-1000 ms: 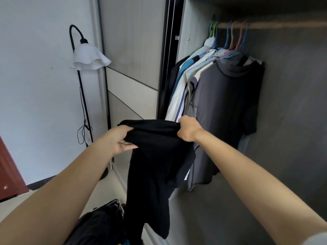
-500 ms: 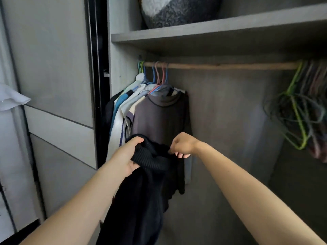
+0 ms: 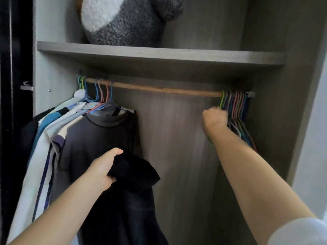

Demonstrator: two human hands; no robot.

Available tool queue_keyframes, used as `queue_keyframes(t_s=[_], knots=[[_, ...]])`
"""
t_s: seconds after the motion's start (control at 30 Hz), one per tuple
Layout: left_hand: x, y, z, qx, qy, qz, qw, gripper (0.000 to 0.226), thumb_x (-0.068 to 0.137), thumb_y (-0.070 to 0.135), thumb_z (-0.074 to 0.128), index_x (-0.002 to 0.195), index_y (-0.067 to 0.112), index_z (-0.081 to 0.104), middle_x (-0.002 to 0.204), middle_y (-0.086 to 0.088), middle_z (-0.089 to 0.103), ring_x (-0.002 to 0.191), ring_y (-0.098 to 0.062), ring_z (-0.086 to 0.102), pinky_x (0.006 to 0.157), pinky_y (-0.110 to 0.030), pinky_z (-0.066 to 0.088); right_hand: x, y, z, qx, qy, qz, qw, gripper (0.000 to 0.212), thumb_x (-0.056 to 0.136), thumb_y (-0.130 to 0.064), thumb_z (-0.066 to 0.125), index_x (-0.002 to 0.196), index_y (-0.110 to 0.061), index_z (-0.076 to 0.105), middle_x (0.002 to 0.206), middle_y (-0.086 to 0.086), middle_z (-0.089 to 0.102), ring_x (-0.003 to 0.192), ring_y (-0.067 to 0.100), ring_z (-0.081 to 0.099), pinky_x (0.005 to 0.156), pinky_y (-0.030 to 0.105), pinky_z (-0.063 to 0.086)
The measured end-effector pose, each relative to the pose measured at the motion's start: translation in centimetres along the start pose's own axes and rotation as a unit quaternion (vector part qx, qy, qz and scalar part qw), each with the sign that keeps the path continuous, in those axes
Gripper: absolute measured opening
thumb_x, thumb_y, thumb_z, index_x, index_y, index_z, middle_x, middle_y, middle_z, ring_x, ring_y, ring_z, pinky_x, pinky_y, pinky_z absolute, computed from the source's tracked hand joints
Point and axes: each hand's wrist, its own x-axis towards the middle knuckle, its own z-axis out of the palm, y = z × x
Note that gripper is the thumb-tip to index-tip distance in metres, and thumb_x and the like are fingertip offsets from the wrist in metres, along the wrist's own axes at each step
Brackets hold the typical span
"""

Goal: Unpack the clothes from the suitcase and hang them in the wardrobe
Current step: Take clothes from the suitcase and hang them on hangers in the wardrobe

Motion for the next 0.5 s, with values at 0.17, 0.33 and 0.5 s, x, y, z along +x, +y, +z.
queue_keyframes(t_s=[0.17, 0.33, 0.5], knots=[[0.3, 0.1, 1.4, -0.007, -0.01, 0.004, 1.0, 0.039, 0.082, 0.018, 0.071, 0.117, 0.006, 0.06, 0.104, -0.014, 0.064, 0.089, -0.028, 0.063, 0.061, -0.034, 0.049, 0.9, 0.6, 1.3, -0.043, 0.006, -0.004, 0.999, 0.039, 0.098, 0.001, 0.036, 0.124, -0.012, 0.063, 0.127, 0.008, 0.062, 0.117, 0.029, 0.058, 0.084, 0.037, 0.048], [0.5, -0.2, 2.5, 0.018, -0.001, 0.017, 1.0, 0.038, 0.082, 0.02, 0.072, 0.116, 0.007, 0.059, 0.106, -0.014, 0.063, 0.092, -0.028, 0.06, 0.068, -0.036, 0.049, 2.3, 1.2, -0.1, 0.212, -0.056, 0.096, 0.971, 0.037, 0.094, -0.005, 0.047, 0.129, -0.001, 0.056, 0.135, 0.017, 0.056, 0.125, 0.034, 0.054, 0.096, 0.04, 0.047], [0.5, -0.9, 2.1, 0.038, 0.013, 0.015, 0.999, 0.034, 0.082, 0.02, 0.073, 0.11, 0.005, 0.061, 0.104, -0.014, 0.064, 0.093, -0.028, 0.061, 0.07, -0.036, 0.05, 2.7, -0.1, -1.2, 0.447, 0.001, 0.152, 0.882, 0.035, 0.094, -0.013, 0.051, 0.123, 0.005, 0.06, 0.131, 0.024, 0.058, 0.123, 0.038, 0.055, 0.097, 0.038, 0.046]])
